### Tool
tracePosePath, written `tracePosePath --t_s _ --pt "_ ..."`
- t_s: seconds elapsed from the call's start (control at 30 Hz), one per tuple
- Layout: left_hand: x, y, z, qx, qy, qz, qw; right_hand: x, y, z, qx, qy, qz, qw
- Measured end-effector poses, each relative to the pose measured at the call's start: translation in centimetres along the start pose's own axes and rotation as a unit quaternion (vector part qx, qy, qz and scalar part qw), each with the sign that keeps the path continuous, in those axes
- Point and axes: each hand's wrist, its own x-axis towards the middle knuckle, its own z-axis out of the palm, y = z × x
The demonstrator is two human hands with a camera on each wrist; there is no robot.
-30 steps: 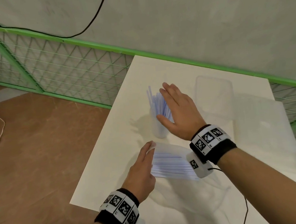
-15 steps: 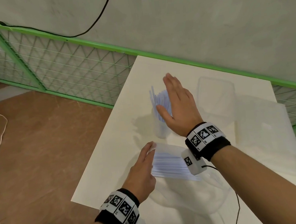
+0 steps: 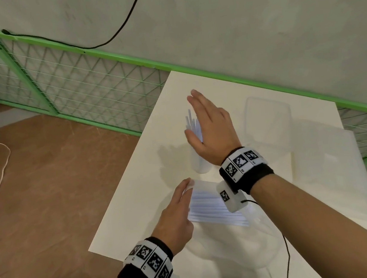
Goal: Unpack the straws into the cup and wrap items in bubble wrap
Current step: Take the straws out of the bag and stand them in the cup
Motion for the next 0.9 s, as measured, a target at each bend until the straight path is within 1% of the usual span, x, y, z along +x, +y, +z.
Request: tracePosePath --t_s 0.07,0.1,0.13,0.17,0.2,0.3,0.33,0.43,0.47,0.5,0.53,0.6,0.63,0.67,0.7,0.77,0.8,0.83,0.87,0.9 --pt "0.0 0.1 0.0 0.002 0.0 0.001 1.0 0.1 0.1 0.6 -0.067 -0.084 -0.007 0.994" --pt "0.0 0.0 0.1 0.004 0.0 0.001 1.0 -0.2 0.2 1.1 -0.107 -0.132 -0.007 0.985" --pt "0.0 0.0 0.1 0.003 0.0 -0.002 1.0 -0.5 0.4 1.5 -0.136 -0.167 -0.006 0.977" --pt "0.0 -0.1 0.1 0.002 0.0 -0.003 1.0 -0.9 0.6 1.7 -0.149 -0.18 -0.006 0.972" --pt "-0.1 -0.2 0.1 0.001 0.0 -0.004 1.0 -1.2 0.7 1.8 -0.152 -0.173 -0.009 0.973" --pt "-0.2 -0.4 0.2 0.001 -0.003 -0.003 1.0 -1.6 0.5 1.5 -0.128 -0.117 -0.01 0.985" --pt "-0.2 -0.4 0.3 -0.002 -0.006 -0.005 1.0 -1.6 0.5 1.4 -0.125 -0.112 -0.008 0.986" --pt "-0.2 -0.1 0.3 -0.009 -0.006 -0.008 1.0 -1.9 0.7 1.5 -0.139 -0.171 0.01 0.975" --pt "-0.2 0.0 0.3 -0.008 -0.005 -0.008 1.0 -2.0 0.8 1.5 -0.136 -0.174 0.015 0.975" --pt "-0.2 0.0 0.3 -0.005 -0.004 -0.007 1.0 -2.2 0.8 1.2 -0.123 -0.157 0.018 0.98" --pt "-0.2 0.0 0.3 -0.003 -0.004 -0.005 1.0 -2.3 0.4 0.6 -0.103 -0.123 0.016 0.987" --pt "-0.1 -0.2 0.3 0.002 -0.006 -0.003 1.0 -3.1 -1.0 -1.0 -0.054 -0.029 -0.013 0.998" --pt "-0.1 -0.2 0.3 0.008 -0.008 0.0 1.0 -4.1 -1.9 -1.8 -0.018 0.008 -0.038 0.999" --pt "-0.1 -0.2 0.3 0.016 -0.011 0.002 1.0 -5.4 -2.7 -2.4 0.022 0.023 -0.066 0.997" --pt "-0.1 -0.2 0.3 0.027 -0.014 0.004 1.0 -7.1 -3.7 -3.0 0.056 0.011 -0.084 0.995" --pt "0.0 -0.3 0.3 0.035 -0.019 0.012 0.999 -10.9 -5.0 -3.2 0.086 -0.059 -0.078 0.991" --pt "0.0 -0.3 0.3 0.032 -0.019 0.019 0.999 -12.5 -5.2 -2.9 0.088 -0.118 -0.06 0.987" --pt "0.0 -0.3 0.3 0.026 -0.02 0.024 0.999 -13.8 -5.1 -2.3 0.082 -0.199 -0.031 0.976" --pt "0.0 -0.1 0.4 0.02 -0.021 0.028 0.999 -14.9 -4.6 -1.3 0.067 -0.28 0.003 0.958" --pt "0.1 0.1 0.5 0.013 -0.023 0.033 0.999 -16.0 -3.7 0.0 0.042 -0.341 0.032 0.938"
